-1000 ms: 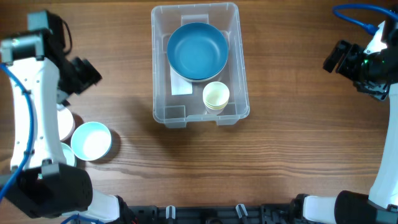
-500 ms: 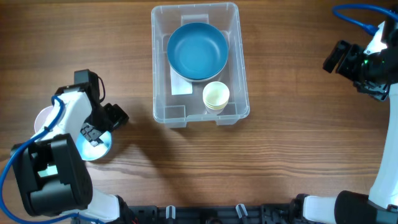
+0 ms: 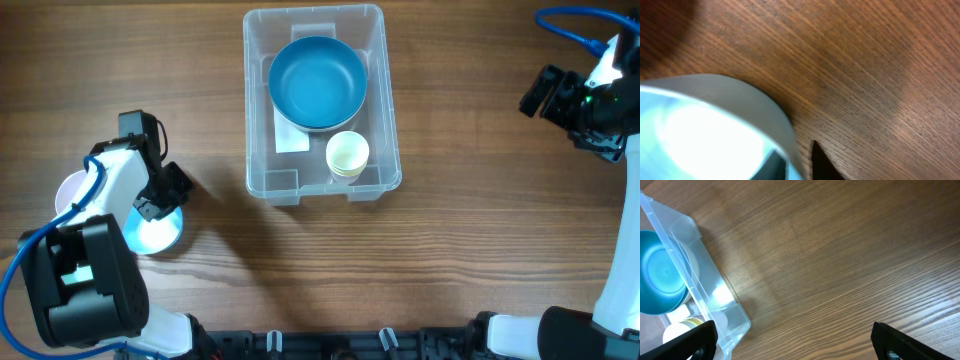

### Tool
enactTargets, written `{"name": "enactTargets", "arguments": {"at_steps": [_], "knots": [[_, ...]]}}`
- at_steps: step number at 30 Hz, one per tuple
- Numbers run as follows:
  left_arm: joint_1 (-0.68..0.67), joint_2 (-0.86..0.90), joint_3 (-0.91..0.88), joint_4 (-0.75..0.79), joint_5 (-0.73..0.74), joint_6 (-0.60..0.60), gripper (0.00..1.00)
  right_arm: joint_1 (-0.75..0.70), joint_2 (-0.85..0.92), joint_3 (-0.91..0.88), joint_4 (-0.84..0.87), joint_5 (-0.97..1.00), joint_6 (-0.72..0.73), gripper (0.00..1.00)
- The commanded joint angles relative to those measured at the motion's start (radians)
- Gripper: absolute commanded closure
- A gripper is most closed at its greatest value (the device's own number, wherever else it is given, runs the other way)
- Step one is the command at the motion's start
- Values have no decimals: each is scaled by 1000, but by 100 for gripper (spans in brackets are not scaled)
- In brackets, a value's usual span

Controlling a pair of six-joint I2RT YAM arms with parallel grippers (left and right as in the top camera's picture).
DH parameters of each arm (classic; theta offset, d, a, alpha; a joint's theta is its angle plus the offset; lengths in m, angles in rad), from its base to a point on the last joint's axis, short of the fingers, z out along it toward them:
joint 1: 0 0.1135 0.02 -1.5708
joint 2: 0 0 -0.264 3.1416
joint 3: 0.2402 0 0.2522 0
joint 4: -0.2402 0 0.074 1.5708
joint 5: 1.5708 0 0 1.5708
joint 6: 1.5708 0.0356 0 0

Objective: Pack container
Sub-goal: 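Move the left gripper to the light blue cup and grasp it, then lower the light blue cup into the bin's near left corner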

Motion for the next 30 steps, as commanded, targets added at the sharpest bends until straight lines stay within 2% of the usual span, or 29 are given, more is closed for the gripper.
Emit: {"name": "enactTargets", "arguments": {"at_steps": [1, 8, 14, 18, 21, 27, 30], "knots": [[2, -8, 5, 3, -13, 4, 96, 3, -14, -8, 1, -2, -9, 0], [-60, -21, 159, -121, -13, 4, 96, 3, -14, -8, 2, -1, -9, 0], [-291, -76, 549, -392, -13, 3, 96, 3, -14, -8, 3, -1, -10, 0], [-478, -77, 734, -450, -14, 3, 96, 3, -14, -9, 6, -1, -10, 0], [-639, -66, 755, -413, -14, -19, 96, 3, -14, -10, 7, -2, -10, 0], [-751, 41, 754, -409, -13, -131, 96, 3, -14, -10, 5, -2, -10, 0], [-763, 113, 754, -407, -12, -165, 96, 3, -14, -10, 2, -2, -10, 0]]}}
